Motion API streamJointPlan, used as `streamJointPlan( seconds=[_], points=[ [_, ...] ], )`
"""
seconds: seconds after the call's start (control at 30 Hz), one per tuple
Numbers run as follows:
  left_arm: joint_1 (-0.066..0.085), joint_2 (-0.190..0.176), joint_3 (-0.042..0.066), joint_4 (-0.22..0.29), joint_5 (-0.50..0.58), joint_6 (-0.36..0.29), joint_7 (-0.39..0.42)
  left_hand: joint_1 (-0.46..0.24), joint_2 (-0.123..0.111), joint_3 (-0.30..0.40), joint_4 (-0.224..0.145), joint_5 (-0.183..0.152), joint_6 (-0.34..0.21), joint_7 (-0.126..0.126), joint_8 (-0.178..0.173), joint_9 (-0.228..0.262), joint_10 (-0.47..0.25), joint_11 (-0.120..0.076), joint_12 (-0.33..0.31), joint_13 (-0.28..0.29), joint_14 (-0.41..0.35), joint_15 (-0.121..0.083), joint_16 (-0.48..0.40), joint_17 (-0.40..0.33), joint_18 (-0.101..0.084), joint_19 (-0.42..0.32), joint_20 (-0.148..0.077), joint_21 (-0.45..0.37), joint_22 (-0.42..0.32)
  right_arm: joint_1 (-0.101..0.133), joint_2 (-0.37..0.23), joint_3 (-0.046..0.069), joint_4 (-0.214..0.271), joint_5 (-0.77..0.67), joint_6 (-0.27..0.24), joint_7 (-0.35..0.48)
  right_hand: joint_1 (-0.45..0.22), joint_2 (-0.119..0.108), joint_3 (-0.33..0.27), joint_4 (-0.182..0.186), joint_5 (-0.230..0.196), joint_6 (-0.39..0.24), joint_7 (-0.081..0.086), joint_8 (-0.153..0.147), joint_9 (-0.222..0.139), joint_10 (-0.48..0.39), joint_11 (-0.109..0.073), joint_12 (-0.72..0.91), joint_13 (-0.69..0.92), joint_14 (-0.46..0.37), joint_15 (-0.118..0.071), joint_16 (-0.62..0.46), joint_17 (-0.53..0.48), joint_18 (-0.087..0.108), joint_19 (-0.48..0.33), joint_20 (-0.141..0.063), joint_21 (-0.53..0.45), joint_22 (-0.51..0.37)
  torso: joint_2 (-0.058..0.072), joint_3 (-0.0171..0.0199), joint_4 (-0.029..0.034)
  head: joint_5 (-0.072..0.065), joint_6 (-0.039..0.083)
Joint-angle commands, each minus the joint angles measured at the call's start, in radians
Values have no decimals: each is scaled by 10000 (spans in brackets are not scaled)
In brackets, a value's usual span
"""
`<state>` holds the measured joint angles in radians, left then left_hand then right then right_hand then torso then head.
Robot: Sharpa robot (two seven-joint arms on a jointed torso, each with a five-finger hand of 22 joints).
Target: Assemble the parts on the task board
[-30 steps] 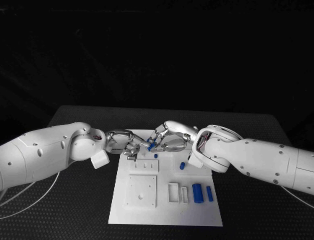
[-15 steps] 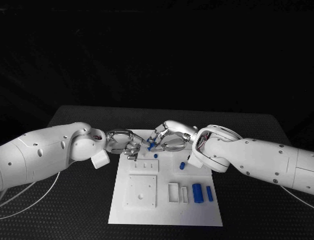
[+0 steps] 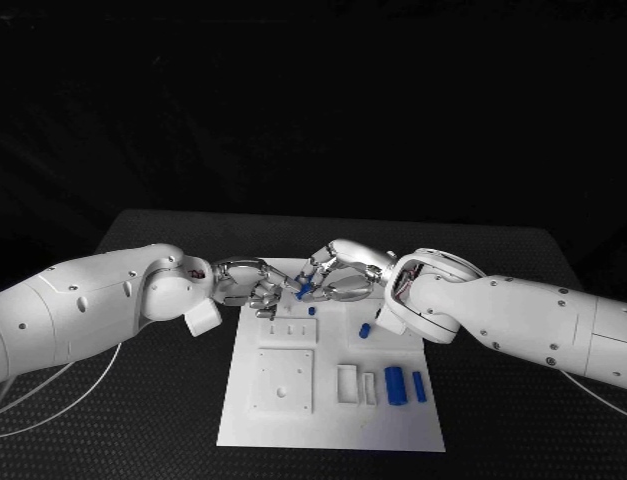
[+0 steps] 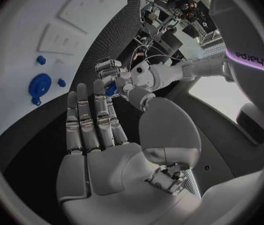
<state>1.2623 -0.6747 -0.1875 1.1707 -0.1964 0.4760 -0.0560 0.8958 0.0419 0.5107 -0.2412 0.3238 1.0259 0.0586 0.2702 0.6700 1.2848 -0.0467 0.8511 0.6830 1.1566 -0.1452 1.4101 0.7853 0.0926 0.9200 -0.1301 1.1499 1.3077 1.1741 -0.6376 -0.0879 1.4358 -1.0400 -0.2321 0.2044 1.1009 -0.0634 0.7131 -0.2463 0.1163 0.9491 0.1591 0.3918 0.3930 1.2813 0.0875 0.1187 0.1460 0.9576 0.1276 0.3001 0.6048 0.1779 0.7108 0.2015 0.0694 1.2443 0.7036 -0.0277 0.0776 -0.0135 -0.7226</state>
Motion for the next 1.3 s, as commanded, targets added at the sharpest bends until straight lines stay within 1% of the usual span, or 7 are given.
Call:
streamJointPlan(
  seconds=[0.03,0.17,0.37,0.5,1.03,1.13,1.3],
  points=[
    [32,11,33,22,193,-229,479,218,353,57,-141,41,208,53,115,47,83,-9,44,-15,52,-96,71,0,-9,-59,-1064,43,85,-36,-4,-29,-12,-197,300,-164,-62,-62,55,-35,94,402,-359,54,60,34,-8,-53,7,25,46,-31,17,128,12,1,-49,16,2,0,-5,-2,3],
    [32,-11,32,9,193,-464,598,212,402,65,-218,102,343,23,193,79,135,-33,39,-31,71,-116,81,-1,-27,-53,-1060,52,87,-60,-21,-38,-16,-300,495,-246,-303,-168,-334,-175,550,219,-277,-59,29,-140,81,-190,-5,-117,133,-126,35,72,-199,18,-49,71,0,0,-5,-3,14],
    [33,-21,32,-15,191,-859,630,172,458,86,-397,504,516,-42,297,202,192,-96,10,-66,90,-176,82,-15,-45,-38,-1073,58,84,-123,-53,-78,-44,-237,598,-268,-947,-329,-1742,-400,1481,-213,-92,-297,-50,-580,281,-471,-70,-476,307,-339,53,-46,-690,32,-44,194,-2,1,-5,-6,25],
    [33,-16,31,-18,123,-998,593,173,462,94,-422,580,539,-53,312,226,201,-106,5,-71,93,-185,83,-17,-46,-32,-1078,62,83,-137,-65,-86,-61,-202,550,-261,-993,-405,-2262,-410,1640,-429,17,-405,-93,-840,395,-515,-129,-628,384,-426,59,-85,-866,40,-51,222,0,0,3,-10,30],
    [33,0,31,18,-261,-1283,371,212,423,116,-459,747,621,-92,367,312,239,-145,0,-83,107,-223,91,-23,-44,-4,-1101,81,86,-165,-90,-90,-82,-199,390,-269,-861,-344,-2391,-403,1685,-442,9,-407,-98,-887,386,-488,-141,-676,361,-456,70,-87,-911,39,-42,234,1,-3,2,-7,63],
    [34,-1,31,54,-782,-1797,81,243,400,127,-465,974,668,-121,414,395,259,-175,-3,-89,125,-253,98,-28,-44,21,-1116,94,86,-166,-129,-91,-91,-217,344,-431,-850,-334,-2392,-399,1704,-434,2,-403,-96,-881,383,-481,-139,-674,357,-455,73,-87,-908,39,-41,235,-3,-5,8,0,62],
    [36,-9,31,126,-1945,-2994,-1178,264,345,98,-495,1649,778,-203,525,604,410,-257,28,-92,280,-335,137,-44,-16,156,-1174,160,81,-165,-322,-91,-385,-192,191,-615,-892,-346,-2427,-363,1710,-425,-2,-400,-97,-869,380,-470,-136,-665,351,-453,78,-88,-898,47,-36,240,-14,-9,9,1,81]
  ],
)
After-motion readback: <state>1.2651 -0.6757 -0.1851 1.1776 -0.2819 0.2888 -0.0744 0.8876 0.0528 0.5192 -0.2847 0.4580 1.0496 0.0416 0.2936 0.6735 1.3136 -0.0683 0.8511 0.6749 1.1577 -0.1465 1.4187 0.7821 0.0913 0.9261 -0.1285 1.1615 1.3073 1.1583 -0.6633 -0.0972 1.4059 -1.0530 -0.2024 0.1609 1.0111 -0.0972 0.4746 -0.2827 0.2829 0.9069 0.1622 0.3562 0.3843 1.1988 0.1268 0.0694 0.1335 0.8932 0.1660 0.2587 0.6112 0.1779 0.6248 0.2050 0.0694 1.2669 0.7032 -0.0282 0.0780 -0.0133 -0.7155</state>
